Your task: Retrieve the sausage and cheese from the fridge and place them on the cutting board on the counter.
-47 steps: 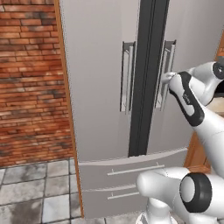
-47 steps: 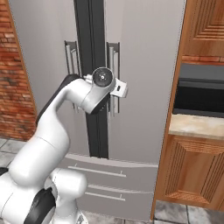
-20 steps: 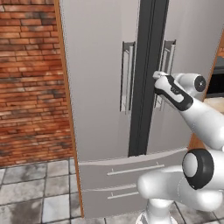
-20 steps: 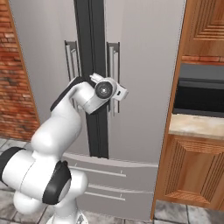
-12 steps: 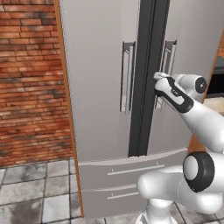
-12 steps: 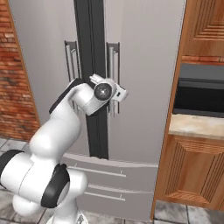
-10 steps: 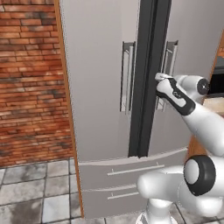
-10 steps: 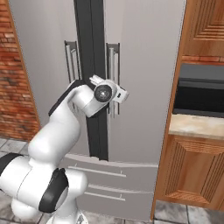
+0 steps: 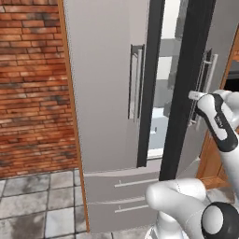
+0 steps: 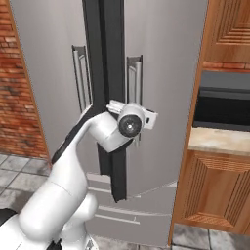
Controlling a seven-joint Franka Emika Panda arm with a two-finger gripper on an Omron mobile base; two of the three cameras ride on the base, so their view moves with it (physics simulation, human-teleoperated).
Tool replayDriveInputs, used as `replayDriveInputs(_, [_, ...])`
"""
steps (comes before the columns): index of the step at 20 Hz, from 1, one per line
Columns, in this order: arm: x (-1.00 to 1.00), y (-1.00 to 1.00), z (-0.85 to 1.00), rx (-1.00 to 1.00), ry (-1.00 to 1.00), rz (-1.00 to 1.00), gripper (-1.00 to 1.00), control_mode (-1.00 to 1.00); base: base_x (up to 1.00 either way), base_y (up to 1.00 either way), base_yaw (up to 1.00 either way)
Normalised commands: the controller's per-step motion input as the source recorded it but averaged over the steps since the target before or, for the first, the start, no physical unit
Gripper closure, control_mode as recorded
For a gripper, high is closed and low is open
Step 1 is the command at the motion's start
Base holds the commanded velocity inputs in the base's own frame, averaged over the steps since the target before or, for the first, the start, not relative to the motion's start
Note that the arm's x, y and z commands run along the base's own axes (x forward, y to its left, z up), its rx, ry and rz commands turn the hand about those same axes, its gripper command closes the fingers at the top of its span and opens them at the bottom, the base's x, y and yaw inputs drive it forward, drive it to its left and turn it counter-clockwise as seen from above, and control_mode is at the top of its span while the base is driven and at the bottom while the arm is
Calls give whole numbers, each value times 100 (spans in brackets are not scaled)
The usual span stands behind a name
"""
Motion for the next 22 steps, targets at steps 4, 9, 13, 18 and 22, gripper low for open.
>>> replayDriveInputs(4, [-100,-89,0,-20,0,28,100,-100,0,0,0])
replayDriveInputs(9, [-97,-84,0,-18,0,33,100,-100,0,0,0])
replayDriveInputs(13, [-51,-49,-6,-14,0,48,-100,-100,0,0,0])
replayDriveInputs(18, [-5,-14,-26,-2,-1,56,-100,-100,0,0,0])
replayDriveInputs(22, [-34,-11,-9,0,-8,37,-100,-100,0,0,0])
